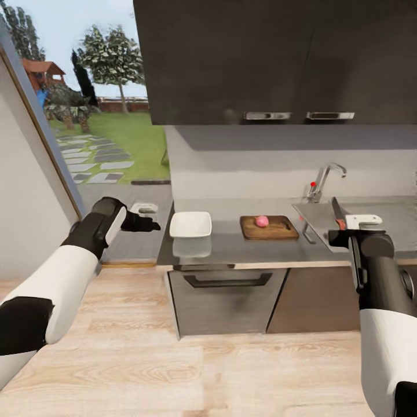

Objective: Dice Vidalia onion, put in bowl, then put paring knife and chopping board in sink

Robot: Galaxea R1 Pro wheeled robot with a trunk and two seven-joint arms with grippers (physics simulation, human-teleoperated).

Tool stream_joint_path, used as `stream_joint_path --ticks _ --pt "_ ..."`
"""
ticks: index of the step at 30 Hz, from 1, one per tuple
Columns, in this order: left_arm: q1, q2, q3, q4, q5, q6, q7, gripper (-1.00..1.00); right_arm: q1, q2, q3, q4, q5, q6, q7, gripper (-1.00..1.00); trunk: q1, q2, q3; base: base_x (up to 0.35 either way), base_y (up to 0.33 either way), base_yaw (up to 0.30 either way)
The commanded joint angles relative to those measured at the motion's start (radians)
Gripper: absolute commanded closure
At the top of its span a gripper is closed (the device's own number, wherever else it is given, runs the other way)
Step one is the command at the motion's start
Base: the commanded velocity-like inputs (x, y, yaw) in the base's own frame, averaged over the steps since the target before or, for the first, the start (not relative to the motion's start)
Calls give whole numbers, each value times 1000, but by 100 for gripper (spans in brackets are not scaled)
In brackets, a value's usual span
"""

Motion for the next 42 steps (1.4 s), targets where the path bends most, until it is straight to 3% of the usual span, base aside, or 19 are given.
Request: stream_joint_path --ticks 1,8,12,18,20,21,22,23,24,27,33,34,35,39,42 --pt "-1 1 -5 4 10 4 4 -100 -1 0 0 -3 11 4 10 100 0 -2 -2 -335 0 0" --pt "-1 13 -4 39 8 -7 2 -100 -1 1 0 -7 11 1 10 100 0 -2 -2 -329 0 0" --pt "-1 66 -4 115 8 -117 2 -100 -1 0 0 -7 11 -3 11 100 0 -2 -2 -201 0 0" --pt "-1 180 -2 275 11 -262 2 -100 -1 0 1 -7 11 -4 12 100 0 -2 -2 -30 0 0" --pt "-1 201 -1 365 11 -348 3 -100 -1 1 2 -7 11 -4 12 100 0 -2 -2 -4 0 0" --pt "-1 208 -2 446 11 -426 3 -100 -1 0 2 -7 11 -4 12 100 0 -2 -2 -2 0 0" --pt "-1 208 -2 475 11 -453 3 -100 -1 0 2 -7 11 -5 12 100 0 -2 -2 -1 0 0" --pt "-1 199 -3 573 11 -533 3 -100 -1 0 3 -7 11 -5 12 100 0 -2 -2 0 0 0" --pt "-1 193 -3 608 11 -560 3 -100 -1 0 3 -7 11 -5 12 100 0 -2 -2 0 0 0" --pt "9 163 -5 742 11 -726 5 -100 -1 1 3 -7 10 -5 12 100 0 -2 -2 0 0 0" --pt "118 116 -6 777 13 -802 4 -100 -1 1 3 -7 10 -5 12 100 0 -2 -2 0 0 0" --pt "153 102 -6 778 13 -823 5 -100 -1 1 3 -7 10 -6 12 100 0 -2 -2 0 0 0" --pt "231 77 -6 779 13 -890 6 -100 -1 1 3 -7 10 -7 12 100 0 -2 -2 0 0 0" --pt "387 41 -4 780 15 -1045 7 -100 -1 2 15 -7 9 -22 11 100 0 -2 -2 0 0 0" --pt "485 20 -4 781 16 -1113 9 -100 -1 2 43 -6 9 -39 10 100 0 -2 -2 0 0 0"
